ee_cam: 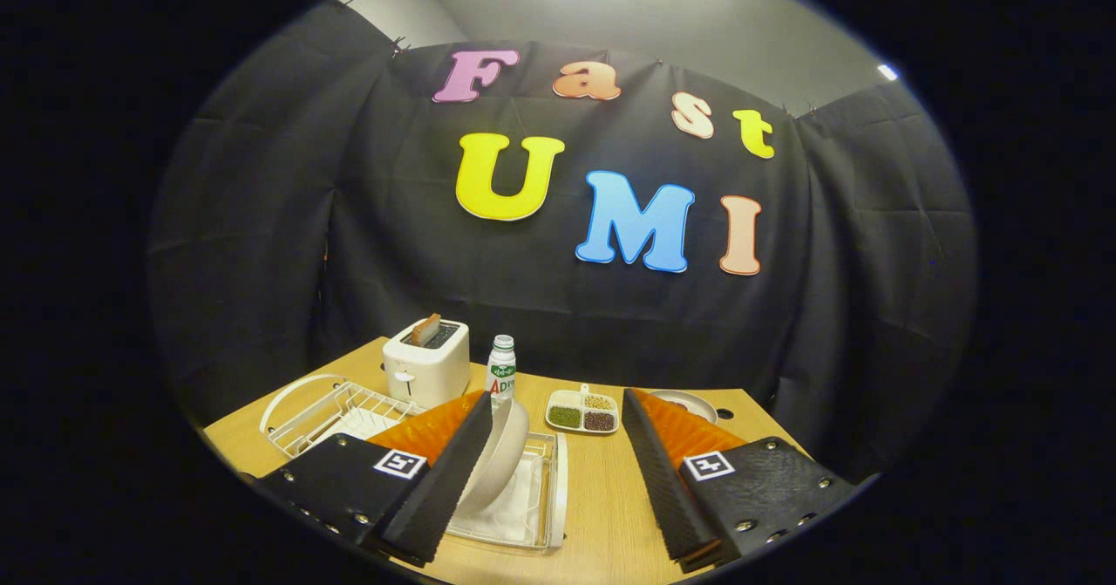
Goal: Take the plate from the dish rack, then take the spoon from the basket and place it into the plate.
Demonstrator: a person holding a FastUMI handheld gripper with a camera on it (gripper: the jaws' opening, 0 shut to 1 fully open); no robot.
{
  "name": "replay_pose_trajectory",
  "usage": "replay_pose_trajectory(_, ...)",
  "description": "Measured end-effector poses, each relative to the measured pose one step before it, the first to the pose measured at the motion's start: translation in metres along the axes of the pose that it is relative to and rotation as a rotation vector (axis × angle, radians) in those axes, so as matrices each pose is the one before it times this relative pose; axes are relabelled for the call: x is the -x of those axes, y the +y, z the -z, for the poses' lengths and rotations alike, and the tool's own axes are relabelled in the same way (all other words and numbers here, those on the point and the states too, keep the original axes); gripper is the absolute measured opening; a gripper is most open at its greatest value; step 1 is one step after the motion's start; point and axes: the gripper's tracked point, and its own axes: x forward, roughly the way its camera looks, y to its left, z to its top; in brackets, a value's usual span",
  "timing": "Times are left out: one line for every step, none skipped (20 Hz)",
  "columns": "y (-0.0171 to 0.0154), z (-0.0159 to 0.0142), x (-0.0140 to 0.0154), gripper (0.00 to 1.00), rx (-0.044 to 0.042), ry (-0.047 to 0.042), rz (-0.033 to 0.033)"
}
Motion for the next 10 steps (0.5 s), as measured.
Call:
replay_pose_trajectory(0.00453,0.00389,-0.00715,0.91,0.00484,0.01167,0.00859)
replay_pose_trajectory(0.00503,0.00160,-0.00674,0.91,0.00830,0.00929,0.00619)
replay_pose_trajectory(0.00456,0.00199,-0.00622,0.91,0.01095,0.00751,0.00572)
replay_pose_trajectory(0.00096,0.00209,-0.00669,0.91,0.01382,0.01142,0.01051)
replay_pose_trajectory(0.00271,0.00394,-0.00689,0.91,0.00976,0.00963,0.00421)
replay_pose_trajectory(0.00336,0.00331,-0.00563,0.91,0.00831,0.01295,0.00336)
replay_pose_trajectory(0.00210,0.00540,-0.00517,0.91,0.00898,0.01786,0.00655)
replay_pose_trajectory(0.00225,0.00532,-0.00539,0.91,0.01003,0.01719,0.00680)
replay_pose_trajectory(0.00125,0.00544,-0.00543,0.91,0.01294,0.01943,0.01023)
replay_pose_trajectory(0.00054,0.00592,-0.00554,0.91,0.01143,0.02411,0.01213)
